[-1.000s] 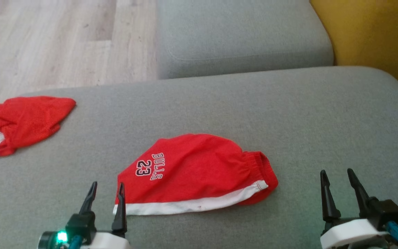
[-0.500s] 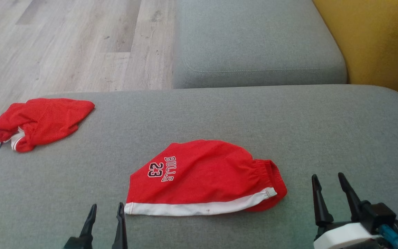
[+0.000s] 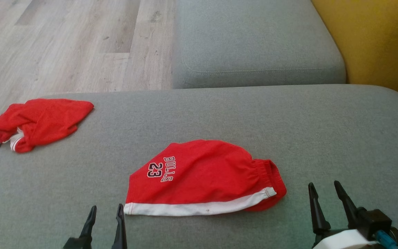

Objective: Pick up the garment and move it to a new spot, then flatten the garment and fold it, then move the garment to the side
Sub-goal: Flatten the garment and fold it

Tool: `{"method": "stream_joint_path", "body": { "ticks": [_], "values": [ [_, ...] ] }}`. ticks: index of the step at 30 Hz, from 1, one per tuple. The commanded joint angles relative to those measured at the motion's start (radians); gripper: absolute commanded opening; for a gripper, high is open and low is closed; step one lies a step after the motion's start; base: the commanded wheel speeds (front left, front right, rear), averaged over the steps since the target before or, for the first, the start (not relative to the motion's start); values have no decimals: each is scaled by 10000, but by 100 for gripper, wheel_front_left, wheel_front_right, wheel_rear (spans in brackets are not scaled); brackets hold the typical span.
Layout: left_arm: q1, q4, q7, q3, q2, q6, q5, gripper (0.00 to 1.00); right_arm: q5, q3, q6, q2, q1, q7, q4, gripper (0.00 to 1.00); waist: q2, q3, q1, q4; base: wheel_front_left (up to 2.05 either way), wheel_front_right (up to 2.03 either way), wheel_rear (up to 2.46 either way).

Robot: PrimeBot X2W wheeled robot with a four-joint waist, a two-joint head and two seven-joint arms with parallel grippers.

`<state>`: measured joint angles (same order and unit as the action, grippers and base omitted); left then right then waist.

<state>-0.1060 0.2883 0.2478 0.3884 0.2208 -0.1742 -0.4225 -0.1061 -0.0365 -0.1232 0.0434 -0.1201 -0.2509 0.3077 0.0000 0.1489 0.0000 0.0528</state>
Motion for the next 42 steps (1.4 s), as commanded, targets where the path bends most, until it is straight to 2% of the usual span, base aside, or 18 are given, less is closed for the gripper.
{"method": "stream_joint_path", "body": {
  "ticks": [1,7,13,18,29,30,31,32,34,39,42],
  "values": [
    [537,-227,68,-321,117,53,-43,100,-39,-243,-75,68,415,-109,-269,100,0,-36,0,25,0,0,0],
    [594,-281,51,-237,98,24,-21,100,222,-612,-75,68,652,49,-92,100,0,-173,0,146,0,0,0],
    [662,-368,-8,-81,50,39,-4,100,951,-1353,-75,68,1226,1148,514,100,0,-398,0,397,0,0,0],
    [728,-380,-34,-1,19,46,-14,100,1575,-1642,-75,74,1790,1617,1234,100,0,-658,0,664,0,0,0],
    [836,-337,-32,105,-23,17,-33,100,1844,-2340,-75,708,2741,1997,2706,100,0,-1006,0,1027,0,0,0],
    [844,-327,-30,117,-28,17,-36,100,1787,-2419,-75,749,2794,2007,2758,85,0,-1017,0,1037,0,0,0],
    [846,-322,-29,132,-36,16,-39,100,1729,-2510,-75,786,2837,2023,2790,64,0,-1026,0,1041,0,0,0],
    [844,-311,-37,148,-45,28,-54,100,1675,-2598,-75,827,2875,2030,2807,48,0,-1035,0,1038,0,0,0],
    [847,-235,-118,233,-57,129,-105,100,1571,-2732,-75,900,2935,2028,2821,32,0,-1053,0,1014,0,0,0],
    [1045,150,-563,597,-147,532,-234,100,1288,-2930,-75,1005,3011,2040,2703,0,0,-1106,0,910,0,0,0],
    [1326,504,-839,740,-283,829,-420,100,1198,-2945,-75,1058,3056,2008,2574,0,0,-1152,0,821,0,0,0]
  ]
}}
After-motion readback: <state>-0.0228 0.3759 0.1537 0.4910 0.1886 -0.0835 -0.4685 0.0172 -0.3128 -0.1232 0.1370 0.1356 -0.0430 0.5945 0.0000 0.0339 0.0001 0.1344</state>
